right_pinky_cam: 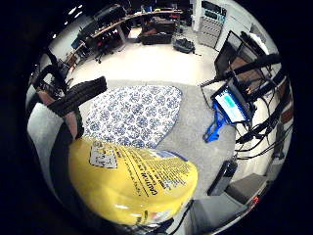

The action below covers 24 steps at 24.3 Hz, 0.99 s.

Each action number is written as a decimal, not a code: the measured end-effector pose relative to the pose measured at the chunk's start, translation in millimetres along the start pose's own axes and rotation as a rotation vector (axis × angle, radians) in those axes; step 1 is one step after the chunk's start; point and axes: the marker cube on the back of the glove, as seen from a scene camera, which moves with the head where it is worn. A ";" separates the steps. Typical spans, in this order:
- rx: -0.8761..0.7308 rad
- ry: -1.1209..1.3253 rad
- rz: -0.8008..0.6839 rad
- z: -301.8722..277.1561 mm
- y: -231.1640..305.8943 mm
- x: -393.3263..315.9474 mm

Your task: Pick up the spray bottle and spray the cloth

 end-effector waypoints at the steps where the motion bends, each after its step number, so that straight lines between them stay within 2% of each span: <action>1: -0.018 0.030 0.001 5.6 -3.5 -2.6; 14: -0.255 0.463 0.014 71.4 -23.3 3.1; 24: -0.356 0.637 0.017 93.7 -23.0 14.0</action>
